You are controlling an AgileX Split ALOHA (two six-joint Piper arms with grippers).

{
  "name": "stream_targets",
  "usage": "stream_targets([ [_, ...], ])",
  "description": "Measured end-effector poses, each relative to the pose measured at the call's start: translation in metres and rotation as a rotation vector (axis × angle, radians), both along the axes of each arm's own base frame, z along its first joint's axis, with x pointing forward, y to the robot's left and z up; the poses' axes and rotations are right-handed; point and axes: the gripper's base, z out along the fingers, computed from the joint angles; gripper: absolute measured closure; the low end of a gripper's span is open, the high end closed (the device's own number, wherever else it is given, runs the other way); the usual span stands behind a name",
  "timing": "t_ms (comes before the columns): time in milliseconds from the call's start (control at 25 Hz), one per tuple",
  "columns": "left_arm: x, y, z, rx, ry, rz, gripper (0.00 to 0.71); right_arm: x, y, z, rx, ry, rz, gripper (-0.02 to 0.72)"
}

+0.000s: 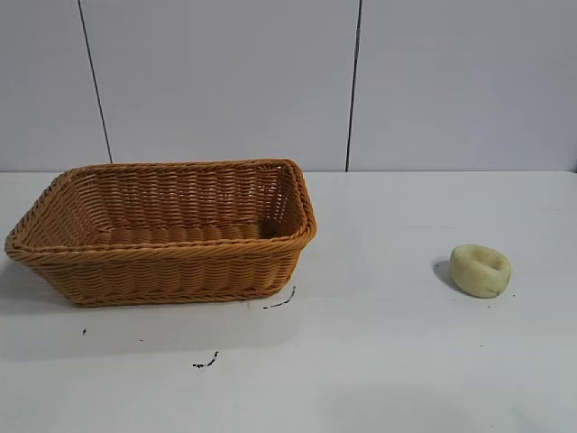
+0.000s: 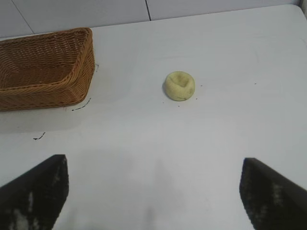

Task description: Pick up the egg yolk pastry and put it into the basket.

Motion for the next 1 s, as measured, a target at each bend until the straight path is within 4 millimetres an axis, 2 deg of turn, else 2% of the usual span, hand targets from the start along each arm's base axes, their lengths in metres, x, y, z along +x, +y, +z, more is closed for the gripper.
stream_targets([
  [560,0.0,0.0,0.0,0.0,0.0,0.0,0.017,0.0,0.0,0.0,0.0,0.001,0.0,0.008],
  [640,0.0,0.0,0.0,0.0,0.0,0.0,0.017,0.006,0.0,0.001,0.004,0.036,-0.002,0.008],
  [800,0.0,0.0,0.0,0.0,0.0,0.0,0.017,0.03,0.0,0.009,0.008,0.178,-0.005,0.008],
  [1000,0.0,0.0,0.0,0.0,0.0,0.0,0.017,0.079,0.002,0.023,0.01,0.386,-0.006,0.008],
])
